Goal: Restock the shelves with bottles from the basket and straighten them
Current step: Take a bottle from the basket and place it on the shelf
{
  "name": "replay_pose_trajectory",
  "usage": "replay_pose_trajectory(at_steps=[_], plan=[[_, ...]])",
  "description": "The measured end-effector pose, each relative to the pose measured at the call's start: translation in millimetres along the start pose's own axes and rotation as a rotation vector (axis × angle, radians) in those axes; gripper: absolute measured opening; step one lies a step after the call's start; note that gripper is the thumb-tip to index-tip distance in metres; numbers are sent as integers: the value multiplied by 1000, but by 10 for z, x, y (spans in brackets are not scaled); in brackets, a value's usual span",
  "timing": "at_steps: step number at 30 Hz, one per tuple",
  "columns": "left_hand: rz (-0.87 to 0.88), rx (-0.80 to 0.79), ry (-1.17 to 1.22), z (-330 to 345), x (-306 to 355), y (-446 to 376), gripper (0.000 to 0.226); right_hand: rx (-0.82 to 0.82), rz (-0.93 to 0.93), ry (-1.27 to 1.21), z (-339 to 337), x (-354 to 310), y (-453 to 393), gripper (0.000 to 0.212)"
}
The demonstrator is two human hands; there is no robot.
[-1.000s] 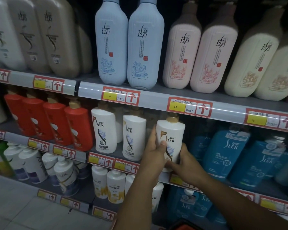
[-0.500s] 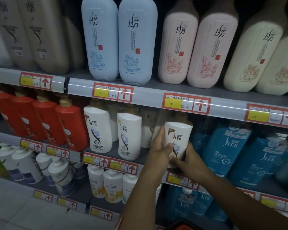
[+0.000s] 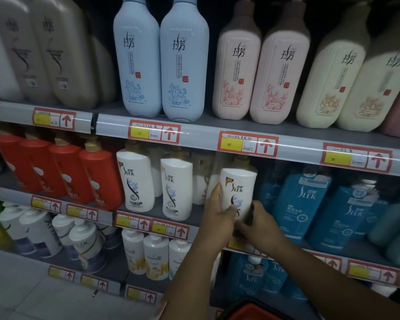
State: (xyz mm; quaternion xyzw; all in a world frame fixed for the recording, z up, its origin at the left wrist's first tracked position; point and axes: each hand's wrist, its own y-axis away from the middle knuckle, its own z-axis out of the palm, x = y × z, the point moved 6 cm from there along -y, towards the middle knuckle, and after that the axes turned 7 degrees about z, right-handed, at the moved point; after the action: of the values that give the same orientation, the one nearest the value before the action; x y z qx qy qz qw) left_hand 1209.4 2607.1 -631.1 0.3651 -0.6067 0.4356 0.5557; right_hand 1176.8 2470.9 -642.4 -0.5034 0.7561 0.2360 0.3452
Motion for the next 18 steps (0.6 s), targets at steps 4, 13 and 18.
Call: replay_pose_trajectory(at_steps=[4, 13, 18], plan=[[82, -76, -258, -13, 128, 254, 68, 8, -99, 142, -75, -5, 270, 57], [485, -204, -955, 85, 335, 756, 61, 29, -230, 678, -412, 84, 1096, 53], [539, -336, -1231, 357, 305, 1176, 54, -62, -131, 848, -764, 464, 1792, 57]])
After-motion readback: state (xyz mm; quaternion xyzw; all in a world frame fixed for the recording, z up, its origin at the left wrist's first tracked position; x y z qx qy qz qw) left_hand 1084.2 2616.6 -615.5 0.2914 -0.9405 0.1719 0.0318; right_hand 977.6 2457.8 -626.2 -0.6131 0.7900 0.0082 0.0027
